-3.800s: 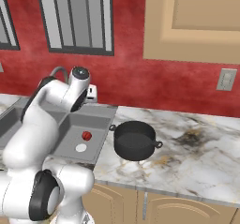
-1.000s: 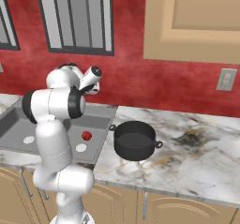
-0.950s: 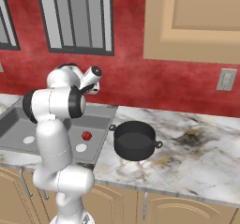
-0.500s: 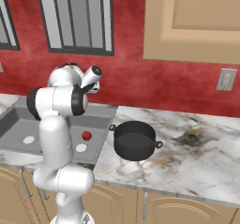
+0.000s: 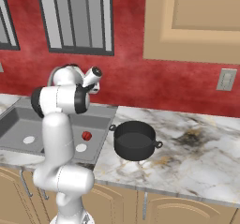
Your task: Dump the bell pepper from the pot into the sink. Then turn on the water and wash the bell pepper. Then turn off the water and put the bell pepper back in the pot.
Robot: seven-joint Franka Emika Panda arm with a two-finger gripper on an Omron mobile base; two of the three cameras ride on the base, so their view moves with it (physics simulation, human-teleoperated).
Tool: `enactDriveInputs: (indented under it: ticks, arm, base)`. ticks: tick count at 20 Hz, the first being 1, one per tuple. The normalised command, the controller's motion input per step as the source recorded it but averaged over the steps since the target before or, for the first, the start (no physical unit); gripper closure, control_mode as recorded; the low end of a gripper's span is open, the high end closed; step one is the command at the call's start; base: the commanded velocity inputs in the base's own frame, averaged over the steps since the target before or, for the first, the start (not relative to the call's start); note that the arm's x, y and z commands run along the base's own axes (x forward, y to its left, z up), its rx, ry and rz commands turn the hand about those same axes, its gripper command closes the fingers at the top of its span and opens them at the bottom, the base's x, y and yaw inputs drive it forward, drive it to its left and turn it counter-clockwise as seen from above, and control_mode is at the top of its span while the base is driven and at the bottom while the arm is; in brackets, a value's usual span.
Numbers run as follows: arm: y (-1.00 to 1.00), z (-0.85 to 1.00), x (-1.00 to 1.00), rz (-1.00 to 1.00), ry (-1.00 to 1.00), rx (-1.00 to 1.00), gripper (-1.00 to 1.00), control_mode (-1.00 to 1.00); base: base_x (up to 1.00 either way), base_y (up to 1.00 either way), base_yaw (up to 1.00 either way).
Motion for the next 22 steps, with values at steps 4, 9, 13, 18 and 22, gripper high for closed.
enactDriveInputs:
  ticks: [4, 9, 13, 18, 22]
  arm:
    - [0.07, -0.18, 0.16, 0.00, 0.00, 0.00, -1.00, -1.00]
    - [0.07, -0.10, 0.14, 0.00, 0.00, 0.00, -1.00, -1.00]
    - [0.04, -0.04, 0.21, 0.00, -0.01, 0.00, -1.00, -1.00]
    - [0.01, -0.01, 0.25, 0.00, -0.01, 0.00, -1.00, -1.00]
    - [0.00, -0.03, 0.27, 0.00, 0.00, 0.00, -1.00, -1.00]
  base:
    - [0.00, 0.00, 0.00]
    - [0.00, 0.00, 0.00]
    - [0.00, 0.00, 0.00]
    - [0.00, 0.00, 0.00]
    - [0.00, 0.00, 0.00]
